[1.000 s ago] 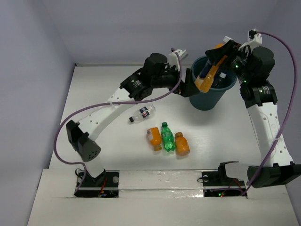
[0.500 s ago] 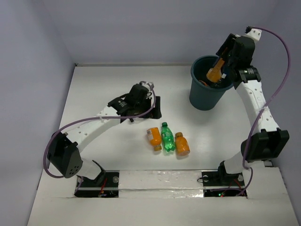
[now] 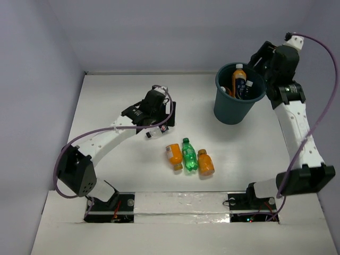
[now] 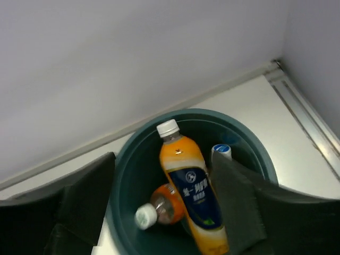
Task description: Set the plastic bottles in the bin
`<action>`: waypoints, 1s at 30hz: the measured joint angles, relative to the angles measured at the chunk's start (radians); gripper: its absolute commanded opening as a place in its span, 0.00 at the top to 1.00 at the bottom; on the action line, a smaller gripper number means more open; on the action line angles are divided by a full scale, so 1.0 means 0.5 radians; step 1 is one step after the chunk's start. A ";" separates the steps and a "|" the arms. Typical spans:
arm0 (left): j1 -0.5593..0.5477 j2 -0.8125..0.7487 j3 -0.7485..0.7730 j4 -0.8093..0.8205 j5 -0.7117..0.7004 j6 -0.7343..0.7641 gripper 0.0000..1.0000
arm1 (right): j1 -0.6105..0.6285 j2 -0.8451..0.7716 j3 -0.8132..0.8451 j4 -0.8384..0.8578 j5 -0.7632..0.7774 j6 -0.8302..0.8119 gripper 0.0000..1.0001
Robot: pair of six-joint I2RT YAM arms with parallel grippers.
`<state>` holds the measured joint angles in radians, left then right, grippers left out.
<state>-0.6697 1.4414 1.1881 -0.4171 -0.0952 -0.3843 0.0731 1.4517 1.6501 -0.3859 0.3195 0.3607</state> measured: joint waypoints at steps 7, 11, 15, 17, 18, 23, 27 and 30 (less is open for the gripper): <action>0.058 0.359 0.190 0.121 0.068 0.305 0.05 | 0.005 -0.594 -0.407 0.014 -0.446 0.143 0.88; 0.080 0.585 0.272 0.112 0.125 0.437 0.04 | 0.108 -0.826 -0.735 -0.036 -0.696 0.183 0.83; 0.119 0.725 0.333 0.092 0.154 0.534 0.04 | 0.291 -0.992 -1.120 -0.159 -0.855 0.246 0.41; 0.143 0.774 0.369 0.089 0.167 0.565 0.04 | 0.336 -1.070 -1.315 -0.219 -0.925 0.268 0.22; 0.156 0.795 0.390 0.089 0.185 0.577 0.05 | 0.352 -1.100 -1.391 -0.252 -0.952 0.269 0.19; 0.191 0.901 0.446 0.101 0.243 0.608 0.09 | 0.401 -1.149 -1.700 -0.421 -1.081 0.289 0.11; 0.192 0.983 0.446 0.096 0.282 0.618 0.10 | 0.507 -1.062 -1.785 -0.482 -1.156 0.289 0.09; 0.192 1.013 0.445 0.092 0.297 0.620 0.10 | 0.582 -1.007 -1.799 -0.499 -1.198 0.288 0.06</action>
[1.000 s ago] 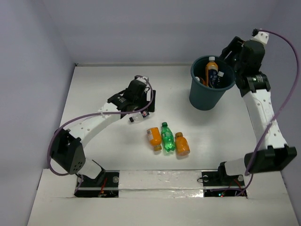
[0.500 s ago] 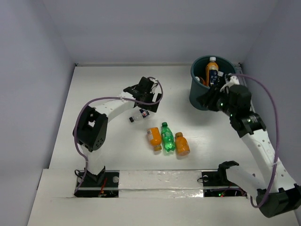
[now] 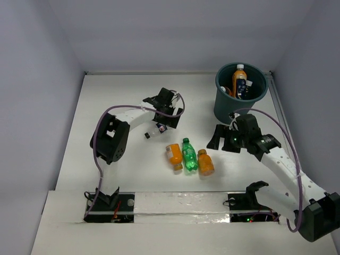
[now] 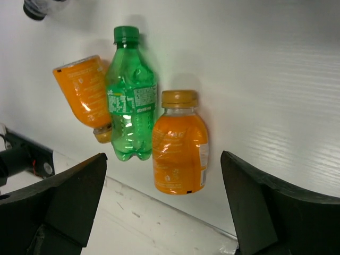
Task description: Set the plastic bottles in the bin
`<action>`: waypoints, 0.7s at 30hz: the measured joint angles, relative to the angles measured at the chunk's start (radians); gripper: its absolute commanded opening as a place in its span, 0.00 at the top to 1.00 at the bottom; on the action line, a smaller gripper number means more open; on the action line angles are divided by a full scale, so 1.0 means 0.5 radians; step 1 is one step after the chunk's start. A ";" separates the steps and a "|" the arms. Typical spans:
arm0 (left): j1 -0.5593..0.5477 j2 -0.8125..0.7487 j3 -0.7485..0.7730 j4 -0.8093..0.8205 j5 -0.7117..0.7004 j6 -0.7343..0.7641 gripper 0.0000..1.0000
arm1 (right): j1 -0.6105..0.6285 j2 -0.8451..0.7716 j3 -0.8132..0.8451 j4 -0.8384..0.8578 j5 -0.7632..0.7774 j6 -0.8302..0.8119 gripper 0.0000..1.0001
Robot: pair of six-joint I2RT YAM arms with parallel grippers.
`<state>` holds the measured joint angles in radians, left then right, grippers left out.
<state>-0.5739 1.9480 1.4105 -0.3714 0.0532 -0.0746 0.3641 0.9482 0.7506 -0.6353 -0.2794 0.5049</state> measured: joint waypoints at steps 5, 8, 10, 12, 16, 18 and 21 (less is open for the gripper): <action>0.008 0.003 -0.001 0.001 0.014 0.001 0.13 | 0.095 0.116 -0.038 0.014 -0.066 -0.005 0.01; 0.014 0.003 -0.019 0.007 0.023 0.001 0.20 | 0.150 0.202 -0.073 0.018 -0.092 -0.002 0.00; 0.023 0.003 -0.037 0.011 0.027 0.002 0.22 | 0.169 0.237 -0.099 0.030 -0.114 0.010 0.00; 0.031 0.003 -0.064 0.017 0.029 0.001 0.17 | 0.198 0.274 -0.114 0.037 -0.129 0.023 0.00; 0.044 0.003 -0.133 0.018 0.029 -0.002 0.06 | 0.281 0.363 -0.130 0.046 -0.155 0.032 0.00; 0.053 0.000 -0.152 0.017 0.025 0.002 0.02 | 0.313 0.403 -0.130 0.047 -0.161 0.033 0.00; 0.056 -0.002 -0.153 0.016 0.028 0.002 0.01 | 0.330 0.459 -0.131 0.072 -0.167 0.037 0.00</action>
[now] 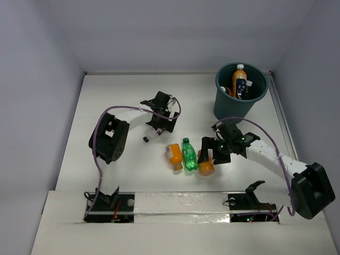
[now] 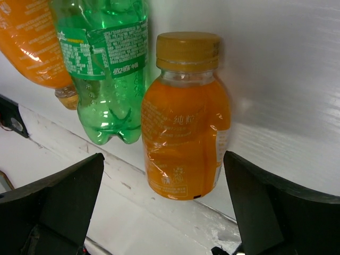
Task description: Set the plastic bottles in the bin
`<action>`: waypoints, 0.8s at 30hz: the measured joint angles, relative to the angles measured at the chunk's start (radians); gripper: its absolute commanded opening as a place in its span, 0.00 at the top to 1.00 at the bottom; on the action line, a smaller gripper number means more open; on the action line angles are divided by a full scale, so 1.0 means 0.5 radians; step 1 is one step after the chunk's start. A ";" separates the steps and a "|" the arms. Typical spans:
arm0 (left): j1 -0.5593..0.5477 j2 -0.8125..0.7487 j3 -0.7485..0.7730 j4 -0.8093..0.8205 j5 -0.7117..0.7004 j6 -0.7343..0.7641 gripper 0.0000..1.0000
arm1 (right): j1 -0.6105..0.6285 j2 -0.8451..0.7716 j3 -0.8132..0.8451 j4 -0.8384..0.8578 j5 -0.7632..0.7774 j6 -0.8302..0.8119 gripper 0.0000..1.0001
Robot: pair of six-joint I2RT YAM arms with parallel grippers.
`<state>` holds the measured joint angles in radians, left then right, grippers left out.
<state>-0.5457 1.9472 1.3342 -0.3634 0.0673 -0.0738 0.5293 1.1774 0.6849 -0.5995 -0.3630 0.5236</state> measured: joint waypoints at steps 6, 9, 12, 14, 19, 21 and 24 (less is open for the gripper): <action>0.019 -0.052 -0.069 0.006 0.009 -0.001 0.20 | 0.003 0.107 -0.008 0.081 -0.001 0.016 0.09; 0.021 -0.064 -0.088 -0.001 0.007 0.003 0.37 | 0.007 0.146 -0.026 0.104 0.000 0.024 0.11; 0.022 -0.067 -0.091 -0.011 0.005 0.005 0.51 | 0.007 0.184 -0.028 0.114 0.002 0.032 0.12; 0.022 -0.068 -0.091 -0.018 0.002 0.004 0.58 | 0.008 0.204 -0.029 0.117 0.008 0.031 0.16; 0.022 -0.113 -0.091 -0.079 -0.037 -0.005 0.58 | 0.018 0.247 -0.029 0.122 0.031 0.033 0.33; 0.023 -0.164 -0.087 -0.116 -0.048 -0.006 0.60 | 0.018 0.245 -0.029 0.124 0.048 0.033 0.40; 0.028 -0.252 -0.026 -0.201 -0.067 -0.011 0.61 | 0.018 0.224 -0.029 0.122 0.071 0.040 0.48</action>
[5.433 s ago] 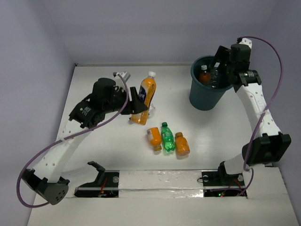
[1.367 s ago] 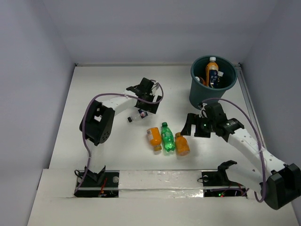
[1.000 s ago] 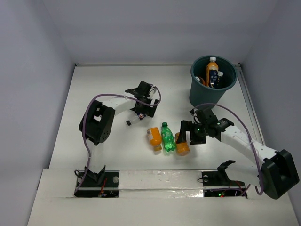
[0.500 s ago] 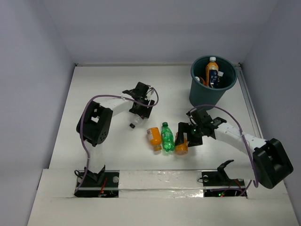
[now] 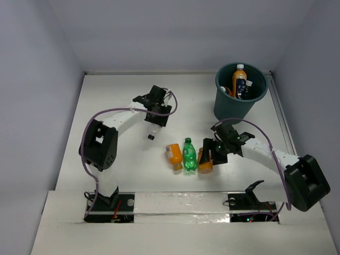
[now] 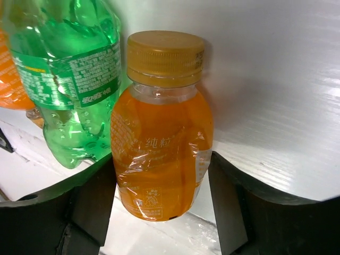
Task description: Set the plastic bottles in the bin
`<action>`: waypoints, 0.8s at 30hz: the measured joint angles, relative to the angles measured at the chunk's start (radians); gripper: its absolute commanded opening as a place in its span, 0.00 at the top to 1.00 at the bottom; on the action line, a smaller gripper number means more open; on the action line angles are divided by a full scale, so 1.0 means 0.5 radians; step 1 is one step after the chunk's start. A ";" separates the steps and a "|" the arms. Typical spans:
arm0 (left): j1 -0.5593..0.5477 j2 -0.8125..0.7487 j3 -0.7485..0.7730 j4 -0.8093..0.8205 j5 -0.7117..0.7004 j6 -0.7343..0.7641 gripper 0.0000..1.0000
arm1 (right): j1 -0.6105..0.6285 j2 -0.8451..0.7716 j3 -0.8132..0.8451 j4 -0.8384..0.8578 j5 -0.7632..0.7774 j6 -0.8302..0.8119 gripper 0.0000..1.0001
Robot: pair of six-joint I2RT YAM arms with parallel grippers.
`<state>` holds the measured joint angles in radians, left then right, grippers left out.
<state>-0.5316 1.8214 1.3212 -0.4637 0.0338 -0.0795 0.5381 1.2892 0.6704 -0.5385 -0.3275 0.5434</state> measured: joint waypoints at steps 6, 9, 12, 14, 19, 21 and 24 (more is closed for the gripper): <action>0.011 -0.134 0.325 -0.121 -0.023 -0.032 0.62 | 0.000 -0.193 0.057 -0.111 0.084 0.001 0.53; 0.011 -0.188 0.517 -0.159 0.008 -0.068 0.64 | 0.000 -0.336 0.236 -0.262 0.122 0.000 0.54; 0.011 -0.221 0.710 -0.167 0.109 -0.124 0.66 | 0.000 -0.439 0.557 -0.375 0.179 -0.005 0.55; 0.010 -0.237 0.831 -0.172 0.166 -0.156 0.66 | 0.000 -0.460 0.822 -0.418 0.256 -0.018 0.56; -0.033 -0.242 1.054 -0.169 0.308 -0.246 0.66 | -0.106 -0.324 1.519 -0.428 0.505 -0.105 0.58; -0.072 -0.241 1.136 -0.176 0.359 -0.285 0.66 | -0.224 -0.247 1.714 -0.411 0.571 -0.143 0.59; -0.151 -0.228 1.289 -0.165 0.430 -0.345 0.66 | -0.441 -0.102 1.917 -0.394 0.661 -0.198 0.59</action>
<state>-0.6071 1.7073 1.9656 -0.5461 0.2489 -0.2520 0.3176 1.2381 1.6291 -0.7353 0.0032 0.4446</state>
